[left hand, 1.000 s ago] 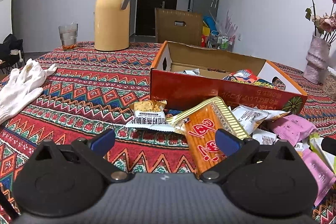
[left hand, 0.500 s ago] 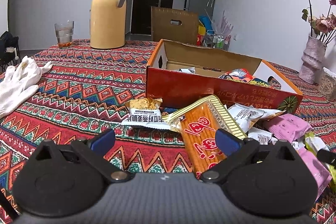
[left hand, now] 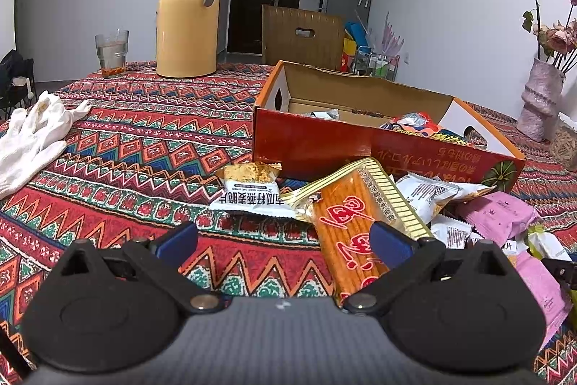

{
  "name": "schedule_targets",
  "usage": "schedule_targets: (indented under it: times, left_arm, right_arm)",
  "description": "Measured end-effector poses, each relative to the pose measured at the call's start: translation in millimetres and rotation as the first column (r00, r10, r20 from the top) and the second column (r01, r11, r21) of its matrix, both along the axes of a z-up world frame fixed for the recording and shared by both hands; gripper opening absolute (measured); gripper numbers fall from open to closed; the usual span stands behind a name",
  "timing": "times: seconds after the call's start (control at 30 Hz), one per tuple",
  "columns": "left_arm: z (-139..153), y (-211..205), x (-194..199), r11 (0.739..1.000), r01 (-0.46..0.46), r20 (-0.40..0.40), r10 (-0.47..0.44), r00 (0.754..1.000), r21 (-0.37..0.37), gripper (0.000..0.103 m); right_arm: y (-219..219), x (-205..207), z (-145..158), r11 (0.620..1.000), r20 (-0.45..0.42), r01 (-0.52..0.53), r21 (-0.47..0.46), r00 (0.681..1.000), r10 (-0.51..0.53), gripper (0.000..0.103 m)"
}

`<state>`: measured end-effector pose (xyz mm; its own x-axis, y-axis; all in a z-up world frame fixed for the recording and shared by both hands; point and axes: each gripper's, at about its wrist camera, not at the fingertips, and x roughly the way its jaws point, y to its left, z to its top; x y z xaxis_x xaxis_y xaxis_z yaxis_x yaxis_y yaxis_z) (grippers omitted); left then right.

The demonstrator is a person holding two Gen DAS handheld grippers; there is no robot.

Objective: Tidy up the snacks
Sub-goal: 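Move both tools back over the remaining snack pile, then grasp the pale green bar packet with the right tool while the left tool grasps the long orange wafer packet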

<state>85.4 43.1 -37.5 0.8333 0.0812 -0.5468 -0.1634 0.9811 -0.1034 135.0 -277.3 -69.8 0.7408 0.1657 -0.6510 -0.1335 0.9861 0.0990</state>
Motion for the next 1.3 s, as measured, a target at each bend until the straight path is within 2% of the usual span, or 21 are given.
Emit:
schedule_targets:
  times: [0.1, 0.13, 0.2, 0.47, 0.63, 0.77, 0.9, 1.0, 1.1, 1.17, 1.2, 1.3]
  left_arm:
    - [-0.8, -0.4, 1.2, 1.000, 0.001, -0.008, -0.001, 1.000, 0.002, 0.103]
    - [-1.0, -0.3, 1.4, 1.000, 0.002, -0.010, -0.002, 1.000, 0.001, 0.103]
    - [-1.5, -0.1, 2.3, 1.000, 0.006, -0.021, -0.006, 1.000, -0.003, 0.103]
    - [16.9, -6.3, 9.1, 0.992, 0.084, -0.071, -0.090, 0.993, -0.091, 0.103]
    - [28.2, -29.1, 22.3, 0.993, 0.092, -0.086, -0.098, 0.991, -0.071, 0.103]
    - [19.3, -40.9, 40.8, 0.996, 0.069, -0.165, -0.078, 0.983, -0.058, 0.103]
    - [3.0, -38.3, 48.8, 0.996, 0.047, -0.236, -0.064, 0.970, -0.079, 0.103]
    - [-5.4, -26.1, 48.0, 0.988, 0.039, -0.252, -0.076, 0.965, -0.147, 0.103]
    - [-9.4, -16.9, 43.1, 0.984, 0.052, -0.244, -0.094, 0.965, -0.172, 0.103]
    - [-10.2, -12.7, 39.0, 0.981, 0.065, -0.232, -0.107, 0.967, -0.181, 0.100]
    - [-10.1, -10.7, 37.3, 0.980, 0.068, -0.227, -0.110, 0.968, -0.185, 0.096]
    - [-8.3, -5.9, 32.2, 0.975, 0.095, -0.213, -0.139, 0.967, -0.203, 0.071]
  right_arm:
    - [0.9, -3.3, -0.7, 1.000, 0.012, -0.004, -0.004, 1.000, 0.004, 0.047]
    - [0.8, -4.0, -1.0, 1.000, 0.017, -0.004, -0.008, 1.000, 0.004, 0.038]
    - [-0.3, -6.3, -0.7, 1.000, 0.027, -0.001, -0.001, 1.000, 0.001, 0.036]
    - [-8.7, -24.6, 9.5, 0.997, 0.126, 0.027, 0.067, 0.991, -0.036, 0.036]
    - [-7.1, -32.4, 13.2, 0.994, 0.171, 0.020, 0.107, 0.985, -0.038, 0.036]
    - [-6.0, -39.0, 15.9, 0.992, 0.201, 0.009, 0.122, 0.979, -0.034, 0.036]
    - [-10.1, -42.8, 13.6, 0.990, 0.202, 0.009, 0.143, 0.979, -0.038, 0.036]
    - [-14.4, -44.5, 10.5, 0.986, 0.192, 0.012, 0.164, 0.980, -0.044, 0.036]
    - [-15.8, -47.4, 8.5, 0.983, 0.187, 0.008, 0.183, 0.981, -0.043, 0.036]
    - [-15.2, -49.0, 8.3, 0.983, 0.187, 0.008, 0.186, 0.981, -0.044, 0.036]
    - [-14.7, -49.6, 8.4, 0.982, 0.187, 0.008, 0.186, 0.981, -0.043, 0.036]
    - [-12.3, -50.9, 9.2, 0.983, 0.186, 0.005, 0.184, 0.982, -0.040, 0.036]
